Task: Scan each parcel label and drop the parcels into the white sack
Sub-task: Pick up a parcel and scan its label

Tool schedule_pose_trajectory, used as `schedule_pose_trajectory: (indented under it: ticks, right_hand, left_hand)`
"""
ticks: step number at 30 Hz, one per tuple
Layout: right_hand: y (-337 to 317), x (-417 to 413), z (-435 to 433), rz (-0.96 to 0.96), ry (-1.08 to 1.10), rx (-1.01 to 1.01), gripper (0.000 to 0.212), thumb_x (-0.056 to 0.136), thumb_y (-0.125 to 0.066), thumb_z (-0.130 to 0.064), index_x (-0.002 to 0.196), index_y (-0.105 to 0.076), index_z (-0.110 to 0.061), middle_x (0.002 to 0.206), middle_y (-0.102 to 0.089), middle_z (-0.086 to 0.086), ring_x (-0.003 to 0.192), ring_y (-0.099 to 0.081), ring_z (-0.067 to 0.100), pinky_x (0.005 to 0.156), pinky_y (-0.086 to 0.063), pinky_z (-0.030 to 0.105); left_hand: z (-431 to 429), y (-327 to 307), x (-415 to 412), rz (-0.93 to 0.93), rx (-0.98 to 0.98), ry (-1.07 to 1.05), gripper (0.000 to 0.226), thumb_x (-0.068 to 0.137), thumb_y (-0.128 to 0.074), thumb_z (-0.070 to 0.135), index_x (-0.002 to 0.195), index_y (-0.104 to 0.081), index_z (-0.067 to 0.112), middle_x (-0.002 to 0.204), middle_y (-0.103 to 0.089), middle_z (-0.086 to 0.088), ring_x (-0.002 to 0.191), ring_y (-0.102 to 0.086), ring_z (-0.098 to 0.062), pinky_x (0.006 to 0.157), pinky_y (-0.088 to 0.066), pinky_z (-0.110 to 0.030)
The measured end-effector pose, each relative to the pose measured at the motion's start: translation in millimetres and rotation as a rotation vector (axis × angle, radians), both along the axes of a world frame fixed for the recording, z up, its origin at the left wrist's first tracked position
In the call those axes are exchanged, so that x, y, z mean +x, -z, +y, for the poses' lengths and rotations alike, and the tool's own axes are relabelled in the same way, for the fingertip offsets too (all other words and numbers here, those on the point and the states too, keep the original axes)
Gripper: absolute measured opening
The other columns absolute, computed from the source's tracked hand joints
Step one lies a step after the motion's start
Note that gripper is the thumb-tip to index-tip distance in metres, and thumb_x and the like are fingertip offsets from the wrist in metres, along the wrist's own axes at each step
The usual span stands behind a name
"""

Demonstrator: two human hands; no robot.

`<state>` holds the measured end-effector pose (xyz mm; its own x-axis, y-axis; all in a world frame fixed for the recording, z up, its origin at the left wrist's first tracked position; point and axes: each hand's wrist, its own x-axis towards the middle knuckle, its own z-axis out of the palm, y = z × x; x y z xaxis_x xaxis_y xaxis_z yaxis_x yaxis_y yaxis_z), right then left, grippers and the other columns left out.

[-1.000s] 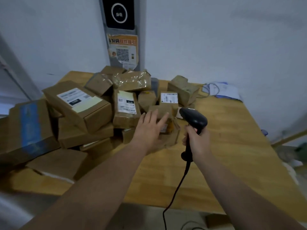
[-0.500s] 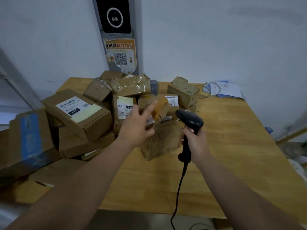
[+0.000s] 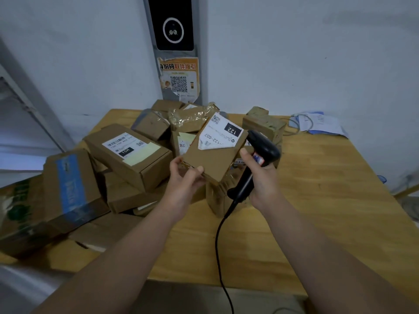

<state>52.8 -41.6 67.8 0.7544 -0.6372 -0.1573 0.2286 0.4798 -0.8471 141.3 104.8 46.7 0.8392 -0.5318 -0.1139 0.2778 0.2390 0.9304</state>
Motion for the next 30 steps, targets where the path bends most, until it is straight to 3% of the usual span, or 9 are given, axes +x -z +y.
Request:
schedule_pose_trajectory:
  ticks: [2, 5, 10, 13, 16, 18, 23, 27, 30]
  right_hand:
    - [0.7, 4.2, 6.8, -0.01, 0.025, 0.077, 0.053, 0.077, -0.078, -0.023, 0.126, -0.061, -0.013, 0.113, -0.071, 0.01, 0.105, -0.068, 0.027, 0.088, -0.056, 0.05]
    - [0.0, 8.4, 10.8, -0.013, 0.059, 0.096, 0.056, 0.075, -0.079, -0.029, 0.127, -0.061, -0.02, 0.115, -0.071, 0.004, 0.109, -0.066, 0.023, 0.089, -0.055, 0.051]
    - [1.1, 12.3, 7.1, 0.066, 0.107, 0.072, 0.058, 0.074, -0.082, -0.026, 0.127, -0.061, -0.016, 0.113, -0.071, 0.003, 0.108, -0.066, 0.021, 0.088, -0.056, 0.048]
    - [5.1, 15.3, 4.2, 0.104, 0.12, 0.032, 0.053, 0.076, -0.082, -0.019, 0.124, -0.061, -0.013, 0.11, -0.073, 0.005, 0.106, -0.067, 0.022, 0.088, -0.056, 0.049]
    - [9.7, 15.9, 7.3, 0.119, 0.112, -0.032, 0.044, 0.079, -0.077, -0.012, 0.121, -0.061, -0.012, 0.106, -0.074, 0.005, 0.104, -0.068, 0.021, 0.09, -0.056, 0.045]
    - [14.6, 15.1, 11.9, 0.134, 0.1, -0.105, 0.045, 0.079, -0.078, -0.011, 0.12, -0.061, -0.012, 0.105, -0.074, 0.003, 0.104, -0.068, 0.019, 0.092, -0.054, 0.045]
    - [20.9, 10.0, 13.2, 0.165, 0.102, -0.213, 0.042, 0.079, -0.077, -0.009, 0.117, -0.061, -0.004, 0.103, -0.073, 0.009, 0.099, -0.07, 0.02, 0.087, -0.058, 0.04]
    - [-4.9, -3.0, -11.0, 0.171, 0.123, -0.498, 0.033, 0.077, -0.081, -0.019, 0.104, -0.061, -0.016, 0.088, -0.066, -0.013, 0.089, -0.064, 0.003, 0.077, -0.05, 0.023]
    - [-36.2, -13.6, -25.5, 0.28, -0.109, -0.772, 0.042, 0.075, -0.082, -0.022, 0.112, -0.062, -0.018, 0.097, -0.066, -0.011, 0.092, -0.059, -0.006, 0.072, -0.044, 0.014]
  left_hand:
    - [0.2, 3.4, -6.6, -0.008, 0.02, 0.042, 0.043, 0.091, -0.06, 0.006, 0.112, -0.036, 0.036, 0.126, -0.05, -0.003, 0.116, -0.057, -0.023, 0.089, -0.053, -0.031]
    - [3.1, 7.0, -9.8, -0.125, 0.137, 0.081, 0.054, 0.083, -0.071, 0.013, 0.113, -0.032, 0.036, 0.125, -0.048, 0.005, 0.117, -0.053, -0.016, 0.096, -0.05, -0.036]
    - [9.8, -0.4, -3.3, -0.333, 0.273, 0.123, 0.066, 0.085, -0.07, 0.005, 0.124, -0.022, 0.027, 0.121, -0.041, 0.013, 0.095, -0.057, 0.014, 0.074, -0.052, -0.013]
    - [7.5, -5.8, -4.1, -0.351, 0.289, 0.125, 0.071, 0.078, -0.079, 0.024, 0.12, -0.023, 0.038, 0.13, -0.037, 0.007, 0.115, -0.051, -0.005, 0.088, -0.052, -0.025]
    - [-2.0, -12.8, -6.0, -0.203, 0.272, 0.04, 0.075, 0.062, -0.08, 0.055, 0.115, -0.028, 0.043, 0.135, -0.039, 0.001, 0.122, -0.049, -0.019, 0.099, -0.049, -0.043]
    - [-8.5, -16.1, -5.1, -0.114, 0.246, -0.067, 0.074, 0.067, -0.08, 0.051, 0.118, -0.029, 0.034, 0.13, -0.046, -0.004, 0.115, -0.054, -0.019, 0.097, -0.051, -0.044]
    - [-7.4, -30.2, 2.2, -0.156, 0.268, -0.166, 0.053, 0.084, -0.074, 0.028, 0.119, -0.036, 0.019, 0.099, -0.056, 0.005, 0.085, -0.064, -0.009, 0.082, -0.058, -0.042]
    - [8.9, -45.7, 25.3, -0.425, 0.462, 0.039, 0.038, 0.084, -0.071, 0.037, 0.111, -0.05, 0.021, 0.094, -0.063, 0.003, 0.075, -0.069, -0.013, 0.072, -0.06, -0.041]
    - [13.2, -55.0, 43.3, -0.759, 0.721, 0.265, 0.033, 0.078, -0.074, 0.048, 0.102, -0.058, 0.032, 0.106, -0.06, 0.001, 0.092, -0.062, -0.017, 0.073, -0.053, -0.033]
